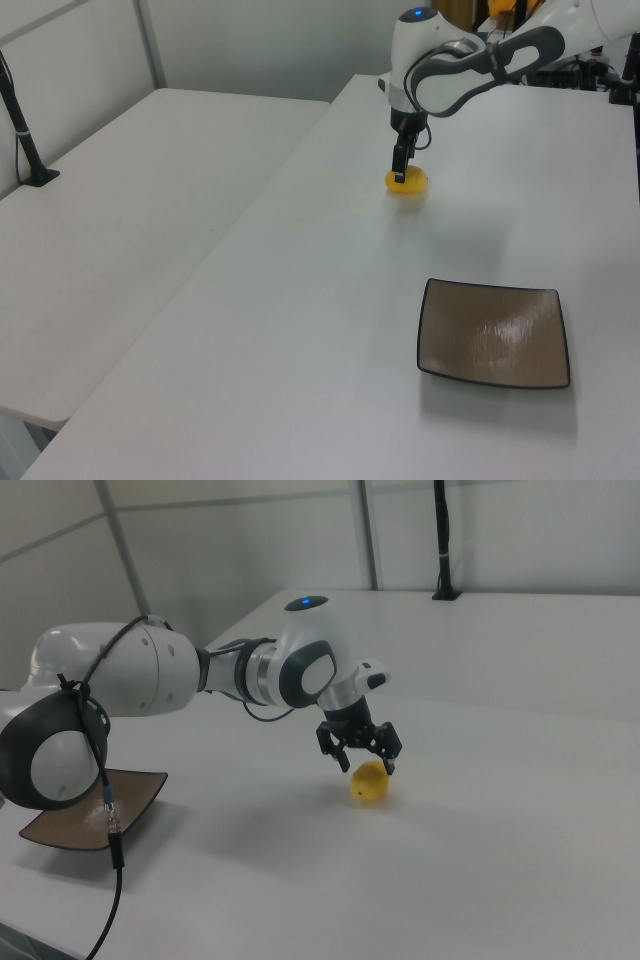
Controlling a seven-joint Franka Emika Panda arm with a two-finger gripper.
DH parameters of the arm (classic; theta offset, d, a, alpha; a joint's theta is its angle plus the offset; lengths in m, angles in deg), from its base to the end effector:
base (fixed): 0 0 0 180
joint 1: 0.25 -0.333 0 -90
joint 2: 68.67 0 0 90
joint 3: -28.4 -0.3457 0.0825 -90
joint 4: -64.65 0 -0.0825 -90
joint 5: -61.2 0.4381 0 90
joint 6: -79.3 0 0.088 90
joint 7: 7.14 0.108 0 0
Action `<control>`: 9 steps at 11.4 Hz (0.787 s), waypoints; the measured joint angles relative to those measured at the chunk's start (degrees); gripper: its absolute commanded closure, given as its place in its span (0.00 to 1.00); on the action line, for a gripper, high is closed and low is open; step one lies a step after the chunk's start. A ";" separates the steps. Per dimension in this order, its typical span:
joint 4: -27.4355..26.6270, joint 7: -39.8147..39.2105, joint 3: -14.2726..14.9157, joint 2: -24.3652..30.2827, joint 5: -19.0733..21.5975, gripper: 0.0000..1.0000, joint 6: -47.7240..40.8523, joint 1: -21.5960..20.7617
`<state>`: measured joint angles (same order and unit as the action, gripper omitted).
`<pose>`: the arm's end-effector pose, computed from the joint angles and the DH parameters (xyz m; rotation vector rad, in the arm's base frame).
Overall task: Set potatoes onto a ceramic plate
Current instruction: 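Lower the gripper over the yellow potato and close on it, then lift the grasped yellow potato up off the table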
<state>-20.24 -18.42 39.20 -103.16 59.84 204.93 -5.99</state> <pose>0.7840 -0.0442 0.3370 2.9884 0.2397 0.1500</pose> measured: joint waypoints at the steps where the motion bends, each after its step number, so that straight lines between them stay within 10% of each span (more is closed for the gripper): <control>1: -0.88 0.00 0.00 -0.30 -0.44 0.00 0.86 0.01; 9: -1.67 -0.01 0.00 -0.98 -0.72 0.78 1.25 0.17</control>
<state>-21.91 -18.43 39.20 -104.14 59.12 206.18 -5.81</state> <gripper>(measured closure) 0.370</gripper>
